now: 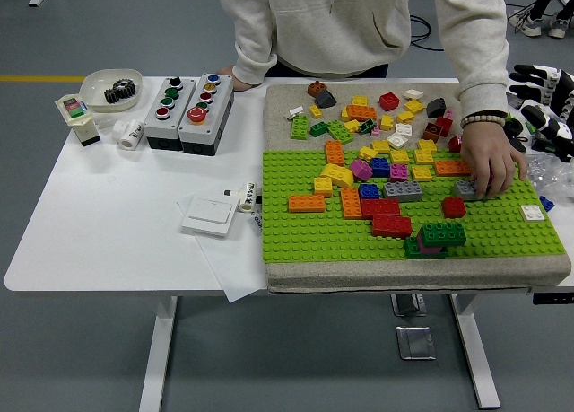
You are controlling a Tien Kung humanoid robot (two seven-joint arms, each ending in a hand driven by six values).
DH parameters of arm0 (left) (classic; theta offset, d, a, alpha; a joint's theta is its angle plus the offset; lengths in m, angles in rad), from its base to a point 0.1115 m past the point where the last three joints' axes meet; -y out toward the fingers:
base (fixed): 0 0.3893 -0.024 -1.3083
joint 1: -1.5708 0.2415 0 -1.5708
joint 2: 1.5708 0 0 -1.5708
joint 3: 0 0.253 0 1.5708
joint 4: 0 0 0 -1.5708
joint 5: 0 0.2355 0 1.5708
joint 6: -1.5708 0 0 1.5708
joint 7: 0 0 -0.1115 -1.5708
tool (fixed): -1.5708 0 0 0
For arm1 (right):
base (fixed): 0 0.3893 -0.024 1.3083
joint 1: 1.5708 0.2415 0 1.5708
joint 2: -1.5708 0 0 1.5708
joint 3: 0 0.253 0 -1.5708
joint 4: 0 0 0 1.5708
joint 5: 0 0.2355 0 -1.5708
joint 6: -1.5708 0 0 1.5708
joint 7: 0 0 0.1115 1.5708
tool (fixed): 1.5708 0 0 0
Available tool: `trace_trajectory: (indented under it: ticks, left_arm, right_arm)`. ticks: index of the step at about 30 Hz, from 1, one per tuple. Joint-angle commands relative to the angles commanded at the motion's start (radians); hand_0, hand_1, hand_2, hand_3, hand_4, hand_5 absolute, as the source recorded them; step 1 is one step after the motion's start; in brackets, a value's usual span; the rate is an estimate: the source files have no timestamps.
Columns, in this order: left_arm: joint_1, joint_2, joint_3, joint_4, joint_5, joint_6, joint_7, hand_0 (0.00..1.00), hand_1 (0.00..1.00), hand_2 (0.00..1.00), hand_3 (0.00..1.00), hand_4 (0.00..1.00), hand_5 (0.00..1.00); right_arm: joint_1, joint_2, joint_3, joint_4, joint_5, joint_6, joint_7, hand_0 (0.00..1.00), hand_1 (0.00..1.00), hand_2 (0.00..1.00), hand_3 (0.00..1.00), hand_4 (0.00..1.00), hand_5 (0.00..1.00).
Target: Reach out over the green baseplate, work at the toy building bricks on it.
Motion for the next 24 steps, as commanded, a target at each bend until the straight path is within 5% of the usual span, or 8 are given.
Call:
trace_trajectory:
  ticks: [24]
  left_arm:
    - [0.006,0.006,-0.015,-0.001,0.032,0.002,0.009,0.633,0.730,0.716,0.562,0.599,0.610]
  right_arm:
    - [-0.004,0.000,0.001,-0.016,-0.002,-0.012,-0.007,0.834,0.778,0.793,0.826,0.968,0.656]
